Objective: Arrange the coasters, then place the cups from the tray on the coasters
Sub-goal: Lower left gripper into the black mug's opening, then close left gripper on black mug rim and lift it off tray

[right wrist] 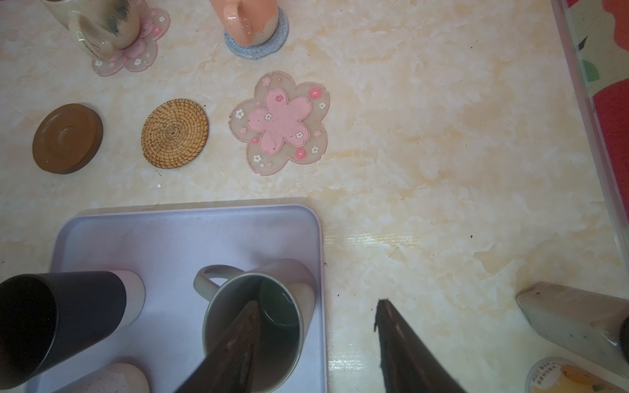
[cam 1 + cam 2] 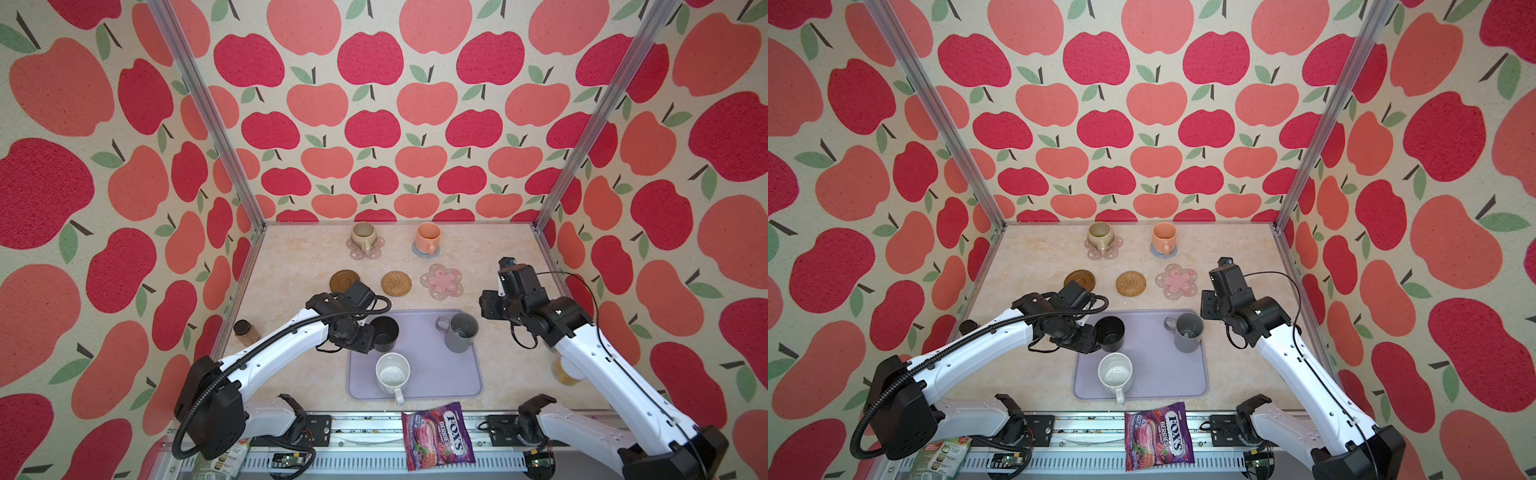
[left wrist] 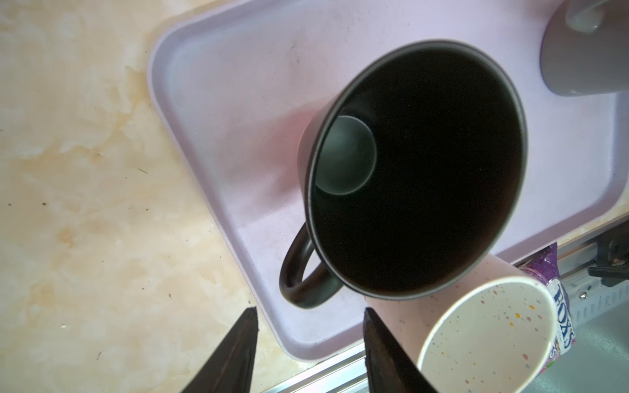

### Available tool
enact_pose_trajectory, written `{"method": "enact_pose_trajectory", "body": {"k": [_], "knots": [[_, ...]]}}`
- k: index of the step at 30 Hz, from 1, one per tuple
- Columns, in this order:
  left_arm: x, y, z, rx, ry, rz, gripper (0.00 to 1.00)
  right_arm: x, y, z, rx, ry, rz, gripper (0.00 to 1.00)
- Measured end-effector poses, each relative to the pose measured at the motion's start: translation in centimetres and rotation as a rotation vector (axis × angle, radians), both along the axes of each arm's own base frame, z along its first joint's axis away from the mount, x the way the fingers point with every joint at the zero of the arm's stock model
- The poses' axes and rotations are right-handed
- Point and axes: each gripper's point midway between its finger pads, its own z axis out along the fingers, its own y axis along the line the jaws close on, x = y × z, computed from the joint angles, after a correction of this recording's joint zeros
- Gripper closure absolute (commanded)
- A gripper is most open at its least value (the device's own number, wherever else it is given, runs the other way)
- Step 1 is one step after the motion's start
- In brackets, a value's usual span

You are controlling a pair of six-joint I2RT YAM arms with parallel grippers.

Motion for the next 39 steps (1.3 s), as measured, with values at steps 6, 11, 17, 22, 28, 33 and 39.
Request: {"method": "enact_pose_trajectory", "body": {"k": [6,11,17,22,28,33,39], "knots": [[0.1,-0.5,-1.9,0.041,0.039,-0.024,0.48,-0.3,-0.2,-0.2,-0.004,-0.002,0.005,0.42],[0.3,-1.3,-2.1,0.028,0.025,-0.04,0.49,-0.5,-0.4,-0.4,-0.004,-0.001,0.004,0.42],[0.0,-2.8,-2.6,0.004,-0.005,-0.084,0.54,-0.6,-0.4,-0.4,-0.006,0.002,0.004,0.42],[-0.5,-3.1,-3.2,0.002,-0.006,-0.102,0.64,-0.8,-0.5,-0.3,-0.005,0.001,0.004,0.42],[-0.4,-3.5,-3.3,-0.01,-0.02,-0.106,0.73,-1.1,-0.7,-0.1,-0.003,-0.002,0.004,0.42],[-0.4,-3.9,-3.3,-0.008,-0.042,-0.121,0.79,-1.1,-0.7,-0.2,-0.004,0.001,0.004,0.42],[-0.1,-4.1,-3.4,-0.005,-0.059,-0.119,0.89,-1.3,-0.7,-0.3,-0.002,0.002,0.006,0.42]]}}
